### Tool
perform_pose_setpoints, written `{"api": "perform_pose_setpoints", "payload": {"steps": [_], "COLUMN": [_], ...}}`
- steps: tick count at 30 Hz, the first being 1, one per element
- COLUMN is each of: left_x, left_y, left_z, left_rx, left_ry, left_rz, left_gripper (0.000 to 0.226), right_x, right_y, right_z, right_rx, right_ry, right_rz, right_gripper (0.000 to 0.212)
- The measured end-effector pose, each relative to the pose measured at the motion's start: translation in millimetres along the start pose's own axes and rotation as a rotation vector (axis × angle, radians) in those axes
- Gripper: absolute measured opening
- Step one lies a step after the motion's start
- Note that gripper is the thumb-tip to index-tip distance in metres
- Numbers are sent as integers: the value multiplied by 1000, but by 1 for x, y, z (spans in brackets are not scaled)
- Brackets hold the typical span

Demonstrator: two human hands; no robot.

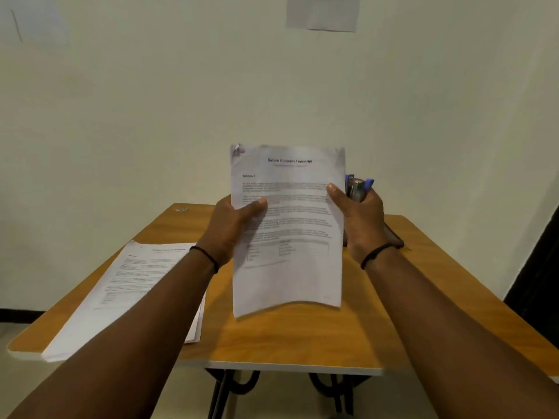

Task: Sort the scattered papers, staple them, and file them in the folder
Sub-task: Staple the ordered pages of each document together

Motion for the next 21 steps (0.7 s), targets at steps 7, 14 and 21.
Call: {"api": "perform_pose_setpoints", "payload": {"steps": [7,14,21], "left_x": [6,-12,-40], "left_y": [22,6,-19], "left_z": [38,26,29], "left_rx": [-53,-134,-278], "left_ry": [-61,-63,109], "left_rz": [-58,-3,-148], "left_gripper": [27,28,26], "right_x": [-25,-32,-45], "right_y": [30,25,34], "right_z": [-37,-39,-54], "right_rx": [158,269,476], "right_ry": [-56,-67,-16], "right_rz": [4,25,180], "right_gripper": [33,30,31]}}
Point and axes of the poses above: each hand's wrist, its own y-axis away from the middle knuckle, its own x-axis out of the palm, z = x × y, the point moved 4 cm from there along -y, towards the middle knuckle, and after that the axes turned 6 degrees about -y, right-handed, at the moved point
